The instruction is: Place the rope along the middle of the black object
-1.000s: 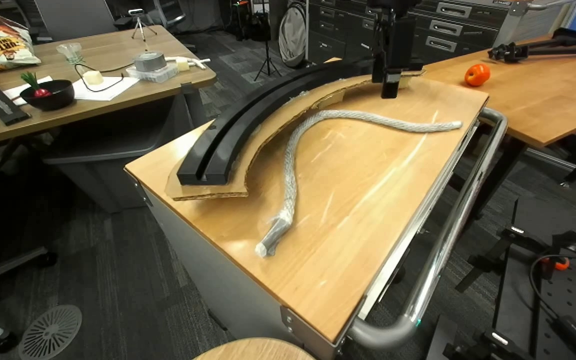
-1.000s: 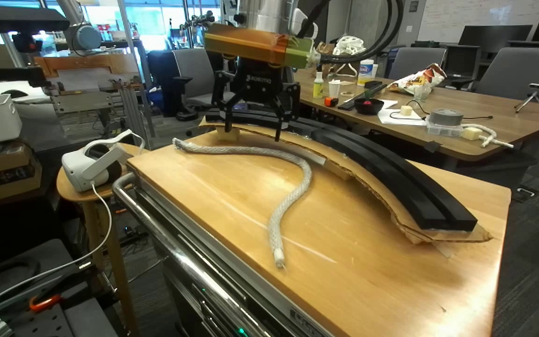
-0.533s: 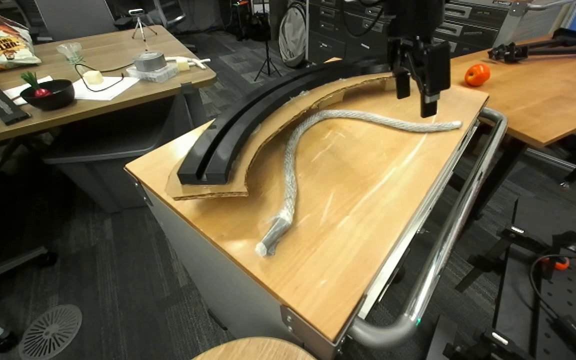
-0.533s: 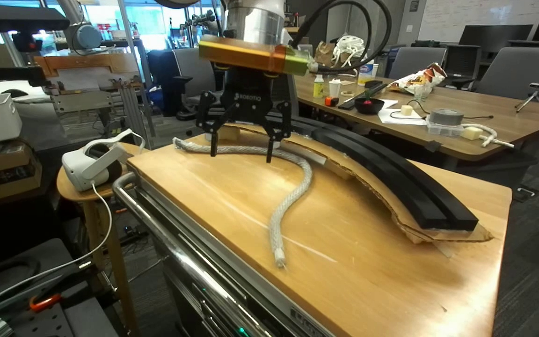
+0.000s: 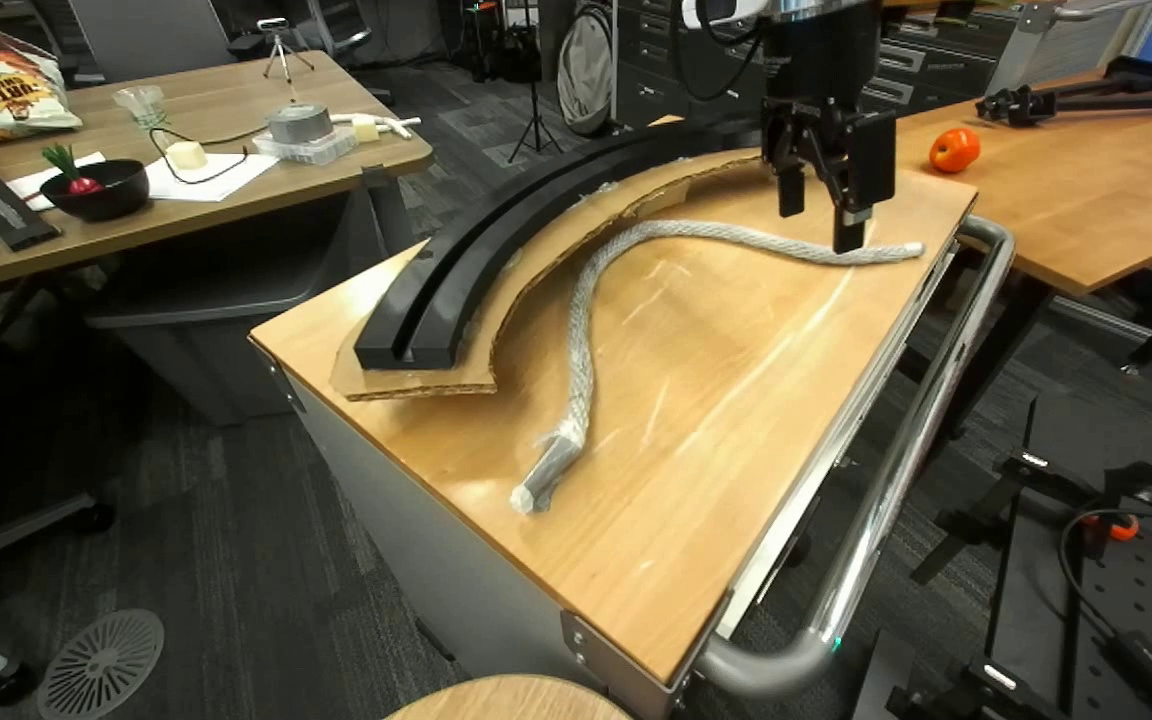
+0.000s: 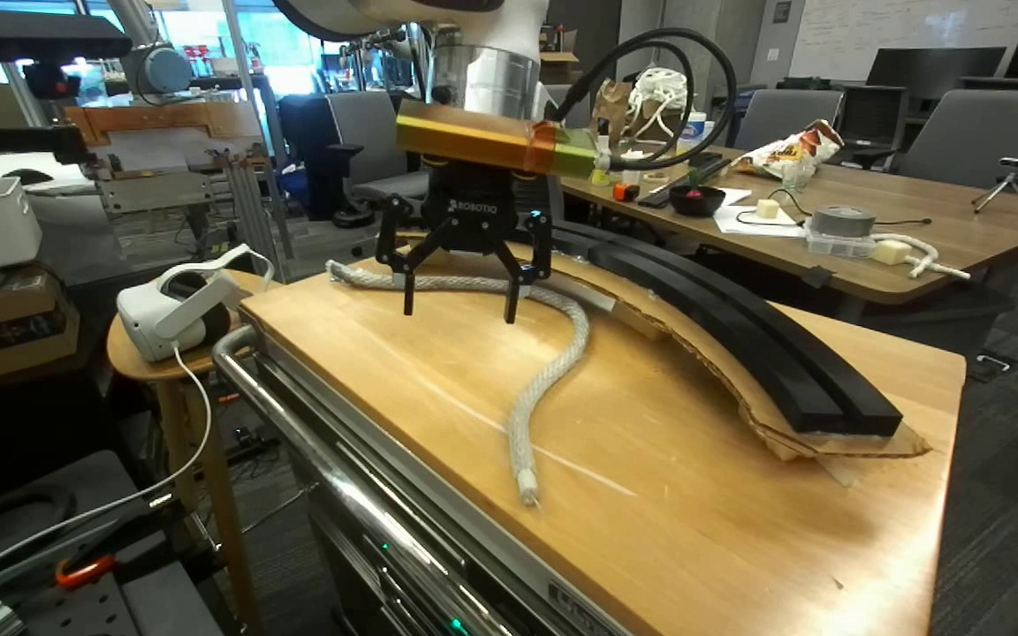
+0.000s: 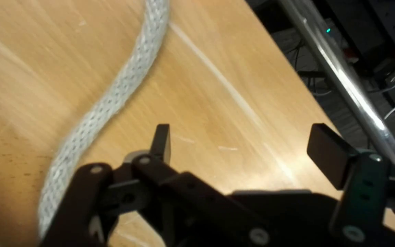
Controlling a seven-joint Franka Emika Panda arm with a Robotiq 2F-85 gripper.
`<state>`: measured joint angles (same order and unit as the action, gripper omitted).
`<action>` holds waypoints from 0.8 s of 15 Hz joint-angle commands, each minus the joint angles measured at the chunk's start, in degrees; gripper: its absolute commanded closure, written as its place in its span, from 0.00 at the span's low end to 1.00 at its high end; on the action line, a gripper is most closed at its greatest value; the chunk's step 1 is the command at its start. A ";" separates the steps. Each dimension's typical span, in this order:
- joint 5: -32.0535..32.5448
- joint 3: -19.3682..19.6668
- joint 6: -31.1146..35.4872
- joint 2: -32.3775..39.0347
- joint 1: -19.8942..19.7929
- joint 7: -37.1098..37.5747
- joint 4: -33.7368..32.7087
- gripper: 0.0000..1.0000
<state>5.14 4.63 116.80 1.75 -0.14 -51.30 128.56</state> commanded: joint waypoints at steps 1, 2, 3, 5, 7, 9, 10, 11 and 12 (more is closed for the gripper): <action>-4.49 -0.16 10.66 -0.09 -2.26 0.46 1.13 0.00; -5.38 -0.07 14.06 0.05 -2.70 0.60 1.57 0.00; -5.25 0.09 17.58 0.48 -3.14 1.64 1.80 0.00; -2.96 0.32 22.52 2.16 -3.80 4.34 1.36 0.00; -1.26 0.42 24.83 4.48 -4.38 6.87 0.02 0.00; -0.83 0.37 24.79 7.03 -4.92 8.29 -1.71 0.00; -1.22 0.15 24.15 8.26 -5.21 8.16 -2.49 0.00; -1.67 -0.07 24.00 9.25 -5.47 8.04 -3.02 0.00; -2.42 -0.34 23.73 10.07 -5.81 7.47 -3.46 0.00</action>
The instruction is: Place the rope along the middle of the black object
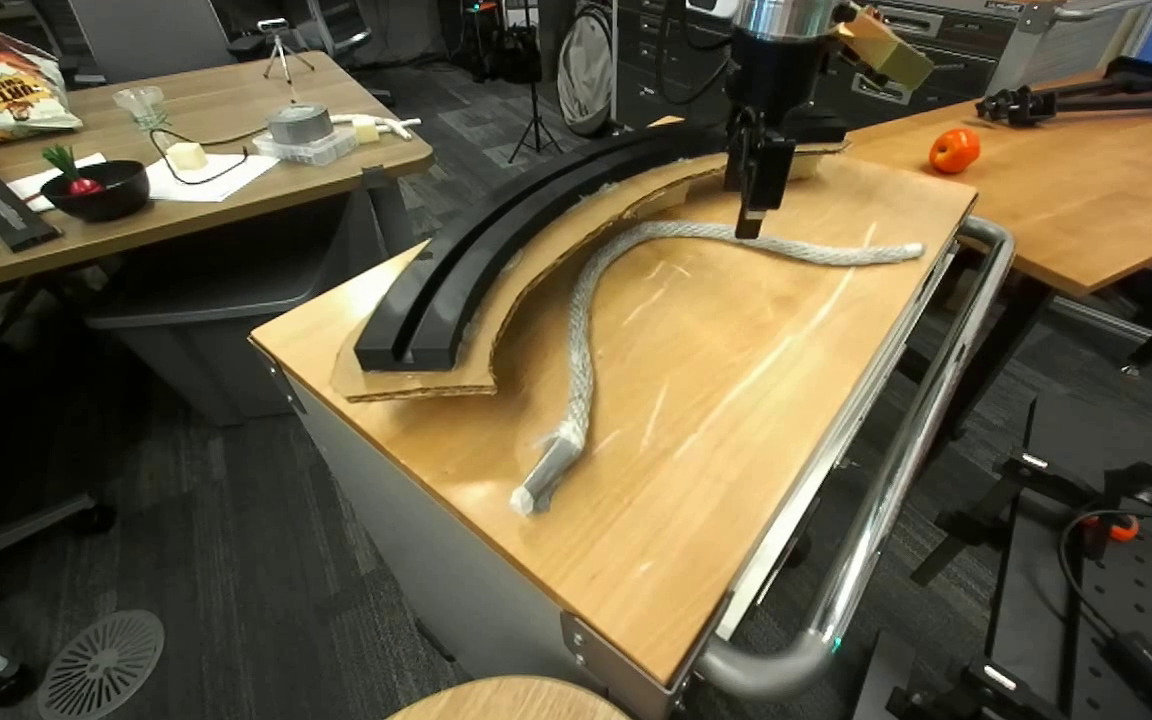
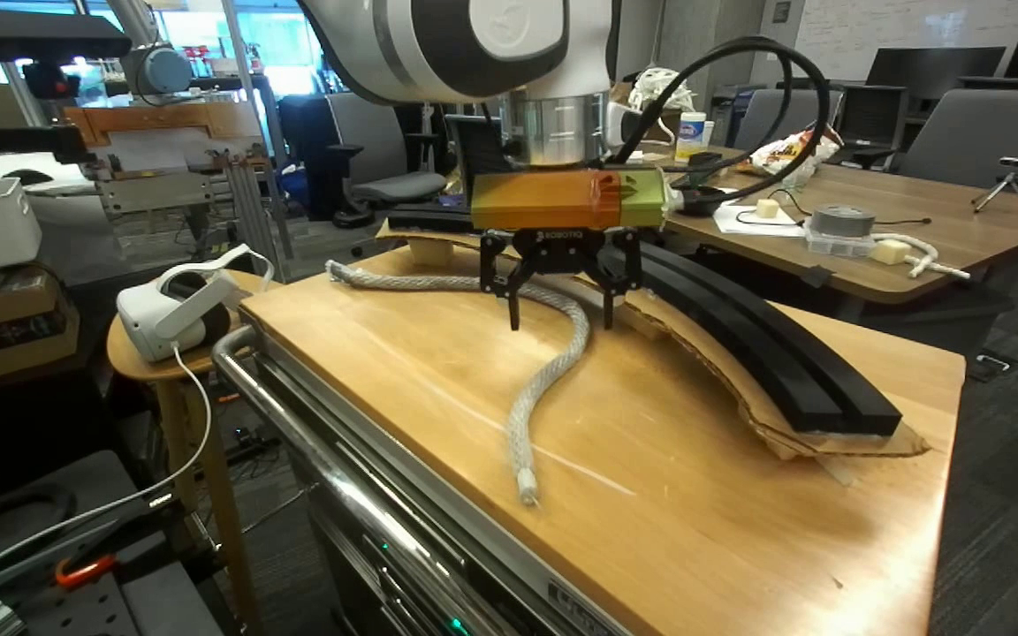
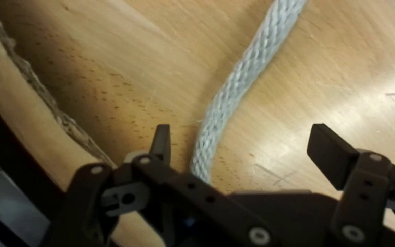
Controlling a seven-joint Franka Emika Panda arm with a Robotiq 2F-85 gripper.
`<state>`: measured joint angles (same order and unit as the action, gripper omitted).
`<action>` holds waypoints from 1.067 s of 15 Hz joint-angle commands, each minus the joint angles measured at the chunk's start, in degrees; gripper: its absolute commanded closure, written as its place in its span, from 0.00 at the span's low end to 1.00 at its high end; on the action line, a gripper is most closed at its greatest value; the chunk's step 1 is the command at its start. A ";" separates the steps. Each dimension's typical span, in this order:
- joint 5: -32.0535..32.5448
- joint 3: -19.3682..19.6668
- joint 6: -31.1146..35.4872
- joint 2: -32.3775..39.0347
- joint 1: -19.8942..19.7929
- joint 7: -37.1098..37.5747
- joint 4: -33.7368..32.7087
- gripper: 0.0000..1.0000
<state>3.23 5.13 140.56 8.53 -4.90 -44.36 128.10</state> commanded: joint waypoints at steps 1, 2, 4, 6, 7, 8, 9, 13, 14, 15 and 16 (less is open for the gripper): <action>-0.99 -1.04 -0.08 4.12 -1.41 0.15 -3.48 0.00; -1.28 -1.22 -0.28 4.88 -1.73 -0.05 -4.01 0.00; -1.29 -1.44 -0.50 6.12 -2.29 0.12 -4.87 0.26; -1.20 -1.63 -0.52 6.70 -2.74 0.21 -5.28 0.42; -1.42 -1.82 -0.86 6.64 -2.93 0.05 -5.34 0.51; -1.44 -1.97 -1.14 6.41 -2.97 0.11 -5.38 0.57; -1.37 -2.04 -1.04 6.12 -3.00 0.02 -5.20 0.66; -1.39 -2.22 -0.95 4.81 -2.98 -0.21 -4.22 0.92; -1.17 -2.19 -0.54 4.18 -2.91 -0.11 -3.57 0.94; -1.08 -2.17 -0.12 3.67 -2.93 -0.14 -3.01 0.96; -1.07 -2.22 0.72 2.61 -2.98 -0.36 -1.92 0.93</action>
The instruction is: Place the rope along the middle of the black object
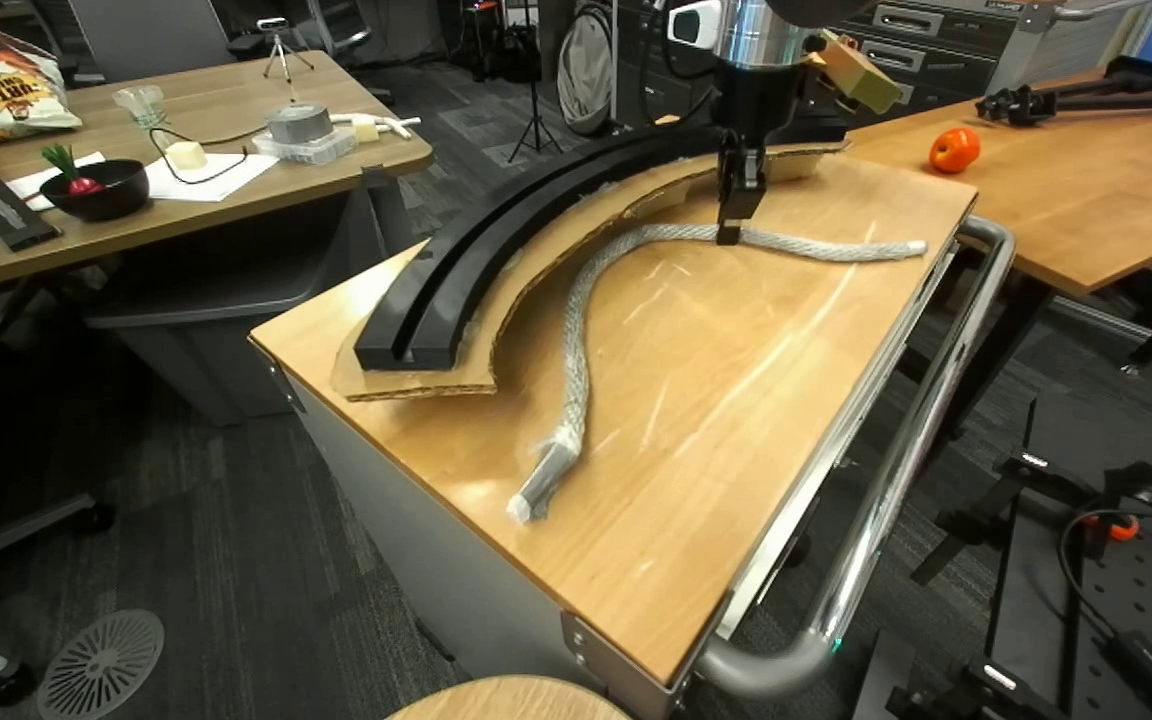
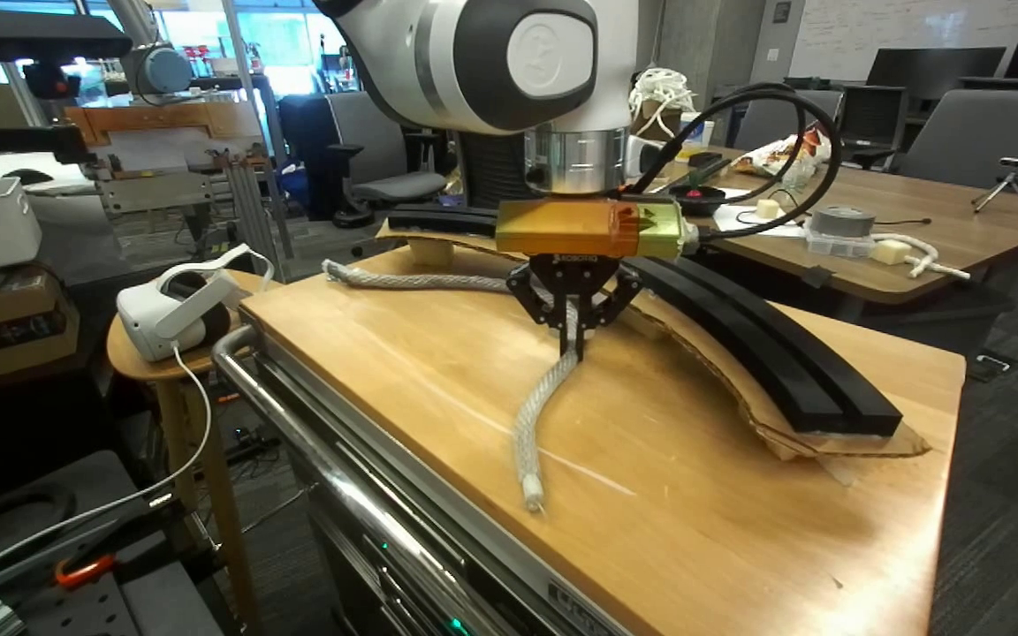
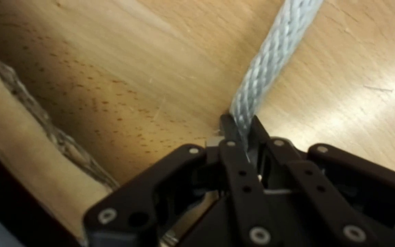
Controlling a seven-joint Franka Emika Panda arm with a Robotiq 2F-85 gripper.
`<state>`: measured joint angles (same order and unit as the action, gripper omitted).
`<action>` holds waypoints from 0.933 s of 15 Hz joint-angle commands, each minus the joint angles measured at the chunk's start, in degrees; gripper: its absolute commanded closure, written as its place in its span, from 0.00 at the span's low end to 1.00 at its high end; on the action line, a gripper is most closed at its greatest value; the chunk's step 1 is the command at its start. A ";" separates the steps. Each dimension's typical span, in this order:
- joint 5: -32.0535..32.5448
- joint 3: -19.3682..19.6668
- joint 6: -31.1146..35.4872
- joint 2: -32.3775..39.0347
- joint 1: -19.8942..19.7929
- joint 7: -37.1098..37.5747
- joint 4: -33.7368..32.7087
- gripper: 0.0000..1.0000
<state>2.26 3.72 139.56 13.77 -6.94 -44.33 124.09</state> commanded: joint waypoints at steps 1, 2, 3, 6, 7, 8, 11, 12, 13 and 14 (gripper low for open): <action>-0.06 -0.84 2.51 -3.31 -0.95 -0.56 2.87 0.91; -0.27 -0.97 3.07 -4.49 -1.04 -1.28 3.95 0.91; -0.29 -0.99 4.14 -5.67 -1.02 -1.63 5.12 0.91; 0.91 -0.74 10.11 -11.67 -0.43 -2.35 11.11 0.91; 1.40 -0.62 12.53 -14.03 -0.18 -2.72 13.46 0.91; 1.74 -0.49 14.41 -15.90 0.04 -3.02 15.20 0.91; 0.74 0.19 17.42 -20.47 0.91 -4.61 18.18 0.92; 0.70 0.55 17.89 -21.44 1.28 -4.90 18.39 0.92; 0.80 0.91 17.97 -22.31 1.64 -5.53 18.22 0.92; 0.03 1.40 18.23 -23.37 2.12 -7.16 18.21 0.92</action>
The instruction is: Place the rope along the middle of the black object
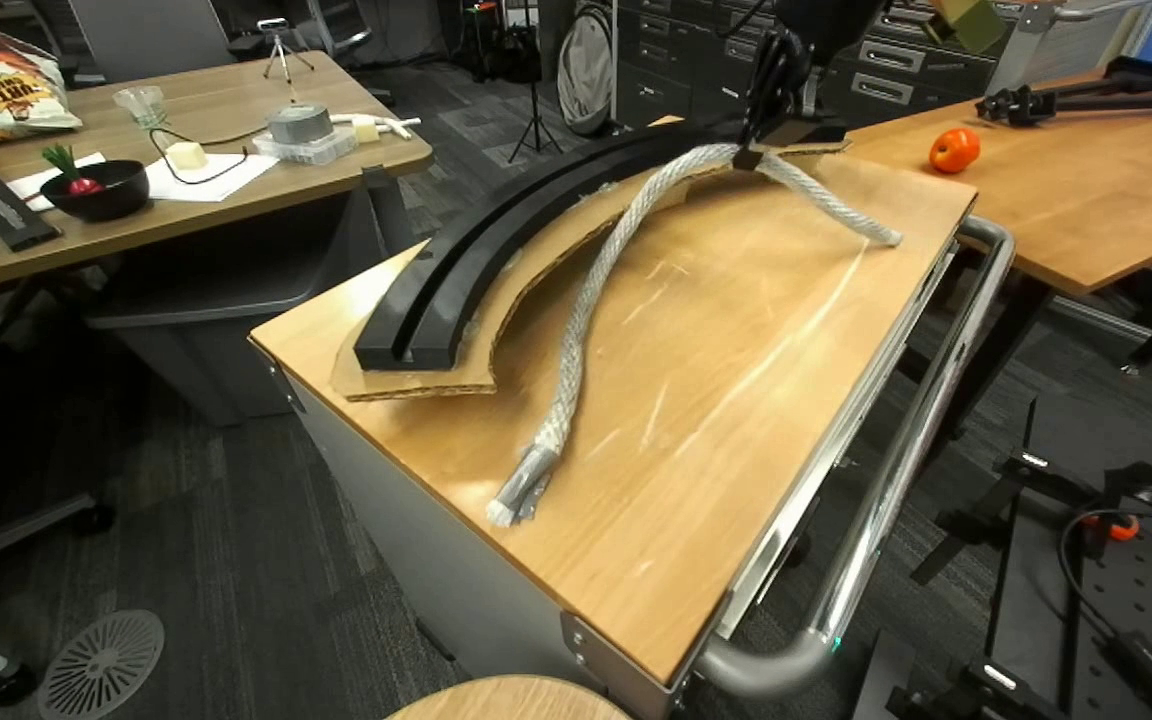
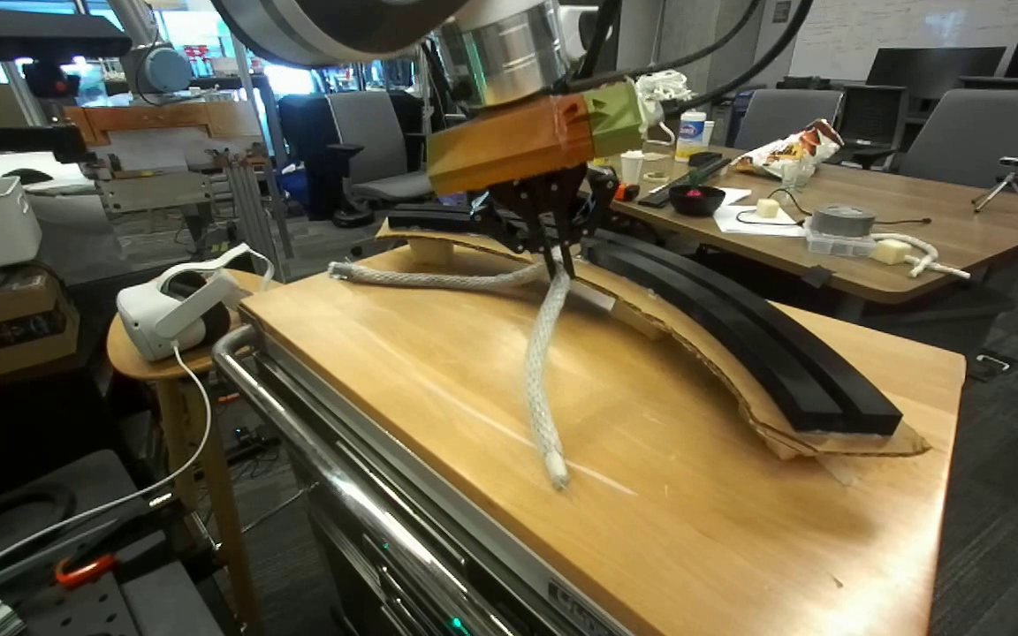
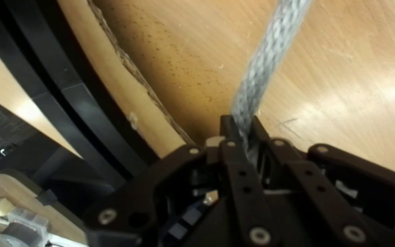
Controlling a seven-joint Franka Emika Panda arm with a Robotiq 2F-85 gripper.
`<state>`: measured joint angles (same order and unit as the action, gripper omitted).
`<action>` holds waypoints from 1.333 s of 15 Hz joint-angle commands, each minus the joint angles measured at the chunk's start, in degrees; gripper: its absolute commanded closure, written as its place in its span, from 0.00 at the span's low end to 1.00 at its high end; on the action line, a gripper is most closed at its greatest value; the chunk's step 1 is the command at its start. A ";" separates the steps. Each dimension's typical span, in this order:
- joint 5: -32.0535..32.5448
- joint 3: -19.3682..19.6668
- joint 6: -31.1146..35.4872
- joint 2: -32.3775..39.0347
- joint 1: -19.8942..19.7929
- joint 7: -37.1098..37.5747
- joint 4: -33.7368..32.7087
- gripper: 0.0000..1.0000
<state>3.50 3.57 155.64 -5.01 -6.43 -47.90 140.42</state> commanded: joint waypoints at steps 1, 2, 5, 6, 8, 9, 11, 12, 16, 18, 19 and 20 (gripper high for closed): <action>-3.14 2.35 1.61 -5.94 2.49 -7.06 1.52 0.91; -4.14 3.10 1.37 -6.83 3.16 -9.41 0.96 0.91; -3.05 4.48 -2.67 -5.35 3.94 -11.85 -5.14 0.91; -2.16 4.53 -5.51 -2.87 3.85 -11.60 -8.95 0.91; -2.30 4.47 -11.78 1.55 3.88 -12.52 -15.90 0.91; -2.89 4.27 -15.40 3.69 3.87 -13.53 -19.43 0.91; -2.84 3.40 -21.47 7.52 3.42 -14.99 -25.71 0.91; -2.84 2.93 -24.23 9.20 3.16 -15.89 -28.65 0.91; 0.53 1.92 -30.97 15.27 2.18 -15.47 -38.20 0.92; 3.20 1.86 -33.58 18.11 2.00 -14.88 -41.91 0.92; 3.57 1.74 -35.21 19.59 1.75 -15.36 -43.74 0.92; 4.14 1.65 -36.55 20.96 1.54 -15.42 -45.39 0.92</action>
<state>5.69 6.21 124.24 10.99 -3.66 -62.99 102.72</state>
